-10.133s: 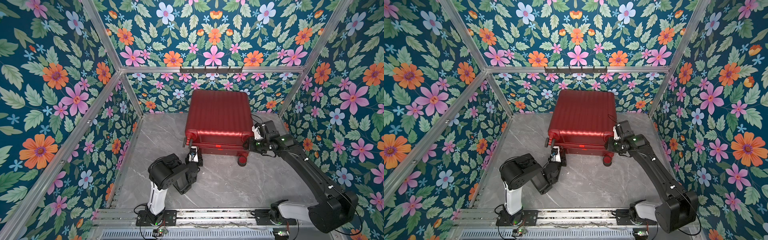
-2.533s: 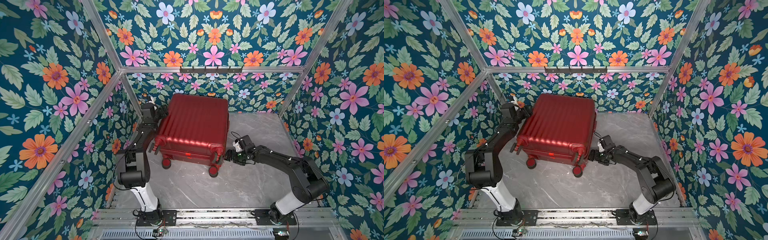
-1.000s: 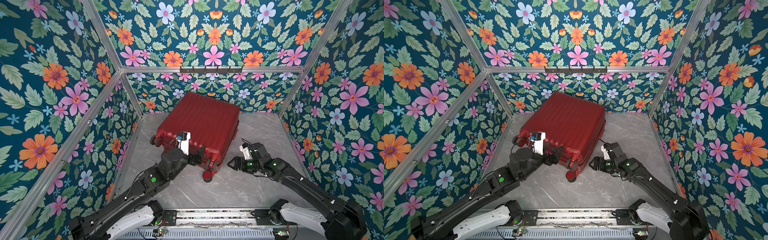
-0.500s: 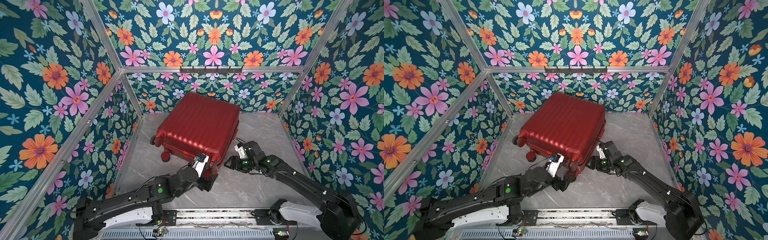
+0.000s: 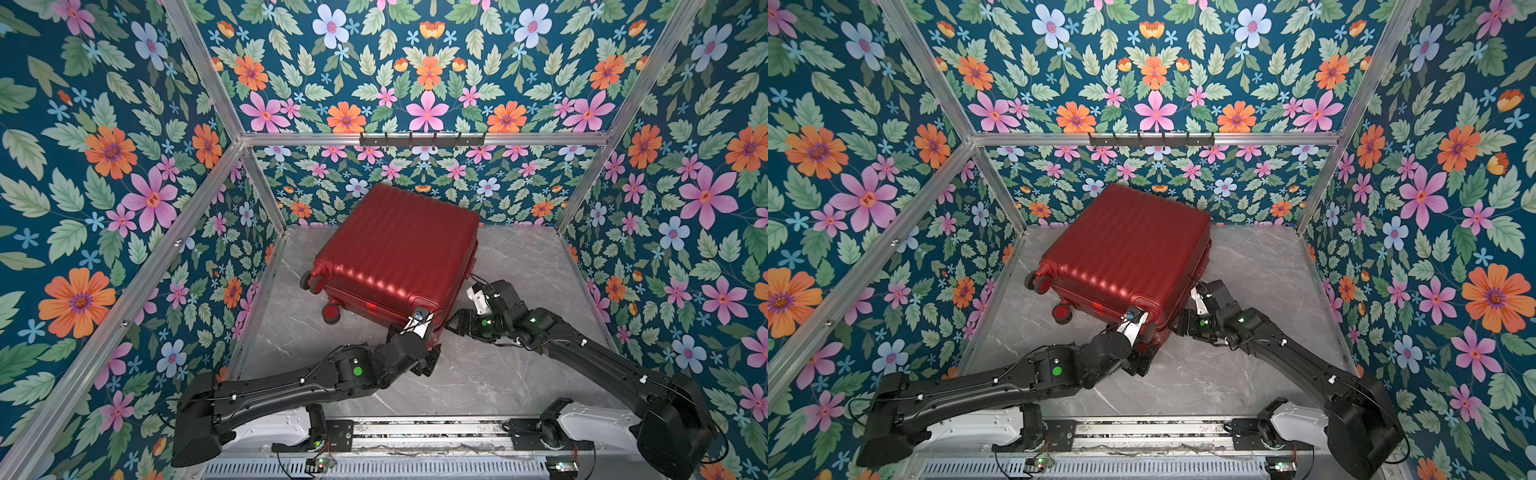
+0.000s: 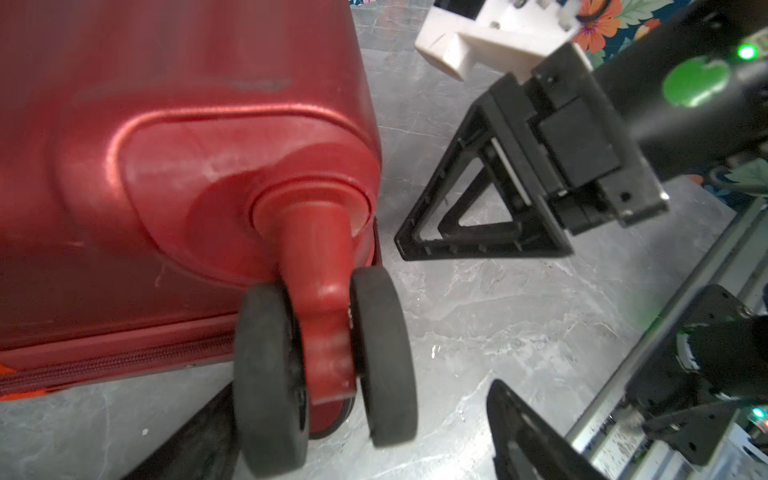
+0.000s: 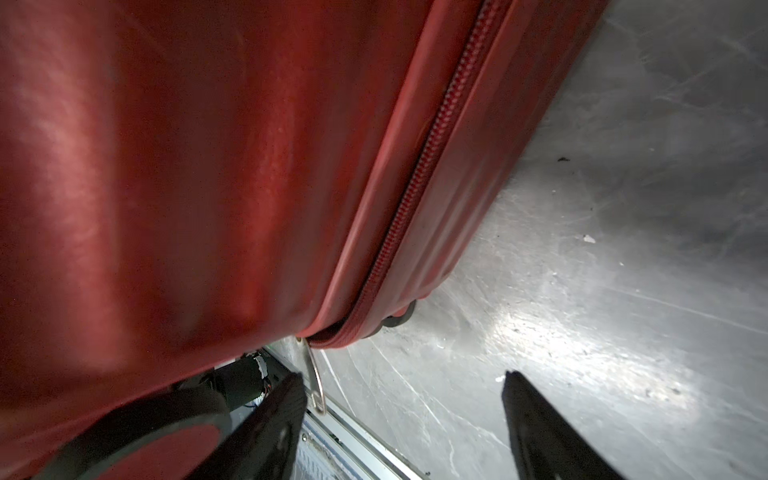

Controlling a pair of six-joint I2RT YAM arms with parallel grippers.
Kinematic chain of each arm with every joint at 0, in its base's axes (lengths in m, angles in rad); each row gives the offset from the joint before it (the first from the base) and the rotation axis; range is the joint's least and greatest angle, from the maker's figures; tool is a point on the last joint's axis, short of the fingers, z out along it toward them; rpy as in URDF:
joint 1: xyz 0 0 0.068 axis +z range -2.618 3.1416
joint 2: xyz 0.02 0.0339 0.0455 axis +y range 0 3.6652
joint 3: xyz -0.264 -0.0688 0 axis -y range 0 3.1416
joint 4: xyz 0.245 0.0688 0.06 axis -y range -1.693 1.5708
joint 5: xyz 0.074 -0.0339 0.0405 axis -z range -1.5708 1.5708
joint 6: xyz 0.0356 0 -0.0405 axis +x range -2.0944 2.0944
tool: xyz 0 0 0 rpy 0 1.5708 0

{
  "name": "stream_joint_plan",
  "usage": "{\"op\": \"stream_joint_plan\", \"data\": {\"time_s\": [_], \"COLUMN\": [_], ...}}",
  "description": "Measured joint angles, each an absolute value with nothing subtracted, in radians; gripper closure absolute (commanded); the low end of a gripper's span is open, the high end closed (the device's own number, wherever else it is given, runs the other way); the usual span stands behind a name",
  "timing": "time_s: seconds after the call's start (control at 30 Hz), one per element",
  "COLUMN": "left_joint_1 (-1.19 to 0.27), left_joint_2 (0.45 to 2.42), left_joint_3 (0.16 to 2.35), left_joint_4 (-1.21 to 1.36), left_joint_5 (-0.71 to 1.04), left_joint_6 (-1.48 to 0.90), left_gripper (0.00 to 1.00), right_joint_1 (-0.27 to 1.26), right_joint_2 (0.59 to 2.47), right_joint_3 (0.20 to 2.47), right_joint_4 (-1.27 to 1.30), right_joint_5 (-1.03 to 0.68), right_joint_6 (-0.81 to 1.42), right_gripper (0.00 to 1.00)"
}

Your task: Pack the luggage

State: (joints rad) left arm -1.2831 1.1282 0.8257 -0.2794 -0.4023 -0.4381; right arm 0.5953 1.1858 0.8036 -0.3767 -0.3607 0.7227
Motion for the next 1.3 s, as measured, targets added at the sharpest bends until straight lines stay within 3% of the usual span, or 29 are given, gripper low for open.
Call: {"op": "stream_joint_plan", "data": {"time_s": [0.13,0.47,0.57,0.73,0.77,1.03,1.3], "left_joint_1": [-1.261,-1.233,-1.229,-1.213,-1.211,-1.189,-1.182], "left_joint_2": [1.167,1.234,1.258,1.264,1.262,1.231,1.236], "left_joint_3": [0.844,0.863,0.868,0.861,0.859,0.877,0.920], "left_joint_4": [-0.270,-0.216,-0.209,-0.198,-0.194,-0.197,-0.249], "left_joint_5": [-0.446,-0.424,-0.418,-0.436,-0.434,-0.402,-0.385], "left_joint_6": [-0.439,-0.442,-0.442,-0.472,-0.474,-0.467,-0.445], "left_gripper": [0.20,0.35,0.48,0.92,0.95,1.00,1.00], "right_joint_1": [0.596,0.595,0.595,0.601,0.604,0.622,0.664], "right_joint_2": [1.148,1.113,1.120,1.121,1.121,1.133,1.217], "right_joint_3": [0.787,0.742,0.725,0.686,0.679,0.623,0.629], "right_joint_4": [-0.385,-0.388,-0.358,-0.286,-0.274,-0.123,0.010], "right_joint_5": [-0.336,-0.359,-0.400,-0.468,-0.477,-0.547,-0.572], "right_joint_6": [0.725,0.716,0.710,0.729,0.729,0.820,0.865], "right_gripper": [0.24,0.38,0.39,0.38,0.37,0.32,0.40]}}
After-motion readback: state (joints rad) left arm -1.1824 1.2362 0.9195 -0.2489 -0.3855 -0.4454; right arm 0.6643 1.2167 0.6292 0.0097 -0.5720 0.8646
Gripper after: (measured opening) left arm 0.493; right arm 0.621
